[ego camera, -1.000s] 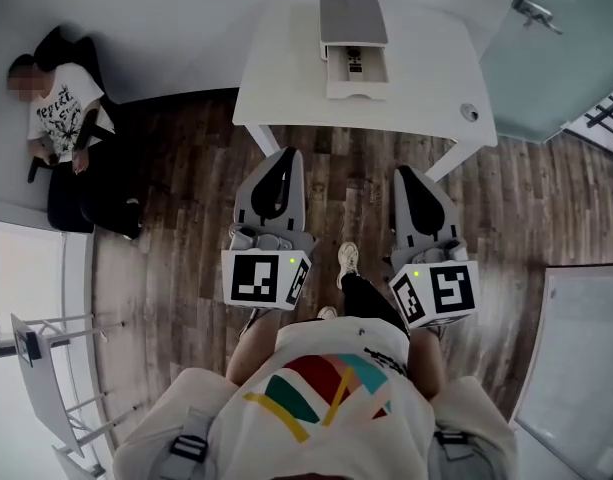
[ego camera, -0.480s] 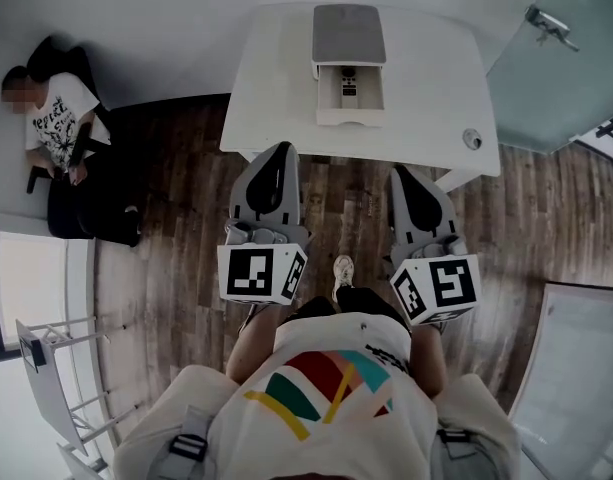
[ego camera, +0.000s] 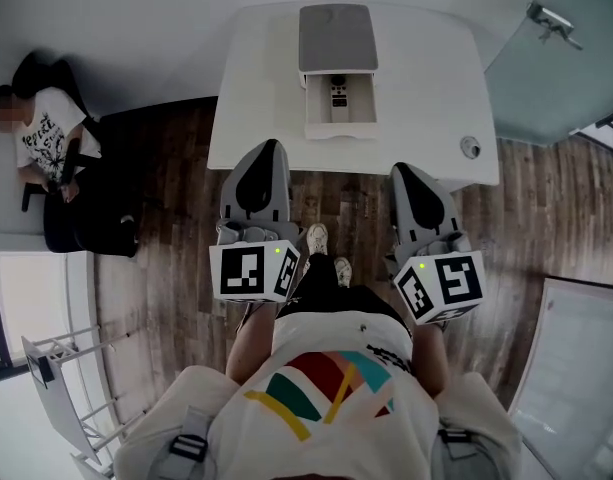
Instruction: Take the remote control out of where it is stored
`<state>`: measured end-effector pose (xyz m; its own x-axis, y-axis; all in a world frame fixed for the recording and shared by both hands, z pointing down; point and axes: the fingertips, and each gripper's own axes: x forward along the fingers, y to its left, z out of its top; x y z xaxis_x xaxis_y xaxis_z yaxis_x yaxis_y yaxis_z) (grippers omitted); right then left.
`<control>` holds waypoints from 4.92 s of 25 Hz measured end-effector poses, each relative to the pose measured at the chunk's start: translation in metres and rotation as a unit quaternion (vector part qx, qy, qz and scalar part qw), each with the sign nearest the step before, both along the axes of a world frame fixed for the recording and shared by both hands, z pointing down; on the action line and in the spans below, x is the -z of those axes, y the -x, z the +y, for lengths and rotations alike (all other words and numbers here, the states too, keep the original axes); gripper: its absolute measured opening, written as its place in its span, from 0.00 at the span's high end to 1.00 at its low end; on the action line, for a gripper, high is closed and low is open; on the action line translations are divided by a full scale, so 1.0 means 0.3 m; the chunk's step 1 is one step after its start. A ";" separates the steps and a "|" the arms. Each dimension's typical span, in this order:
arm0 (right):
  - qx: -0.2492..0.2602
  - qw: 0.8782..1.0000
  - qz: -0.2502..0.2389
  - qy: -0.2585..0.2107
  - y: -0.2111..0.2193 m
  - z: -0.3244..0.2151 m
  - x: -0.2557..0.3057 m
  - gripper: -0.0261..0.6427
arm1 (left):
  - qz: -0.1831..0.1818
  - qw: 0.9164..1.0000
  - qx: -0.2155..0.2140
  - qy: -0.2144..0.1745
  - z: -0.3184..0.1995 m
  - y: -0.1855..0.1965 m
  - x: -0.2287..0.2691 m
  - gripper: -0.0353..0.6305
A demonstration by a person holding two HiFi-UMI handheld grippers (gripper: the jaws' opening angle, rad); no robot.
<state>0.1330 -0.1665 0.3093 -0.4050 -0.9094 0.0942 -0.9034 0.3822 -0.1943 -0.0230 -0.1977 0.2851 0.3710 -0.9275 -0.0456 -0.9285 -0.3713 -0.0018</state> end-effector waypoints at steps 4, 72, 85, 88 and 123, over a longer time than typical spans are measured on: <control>-0.016 1.000 0.005 0.003 -0.017 -0.092 -0.011 0.96 | 0.006 1.000 -0.016 0.002 -0.117 -0.023 -0.018 0.94; 0.025 0.867 0.066 0.493 0.201 -0.848 -0.844 0.60 | 0.015 0.993 -0.047 0.112 -0.856 0.043 -0.543 0.94; 0.002 0.816 0.146 0.559 0.188 -0.841 -0.930 0.60 | 0.018 0.992 -0.049 0.113 -0.847 0.065 -0.542 0.94; 0.002 0.812 0.156 0.562 0.193 -0.845 -0.943 0.60 | 0.014 0.992 -0.050 0.112 -0.849 0.068 -0.539 0.94; 0.034 0.799 0.124 0.588 0.212 -0.809 -0.901 0.66 | 0.002 0.993 -0.048 0.111 -0.844 0.097 -0.534 0.94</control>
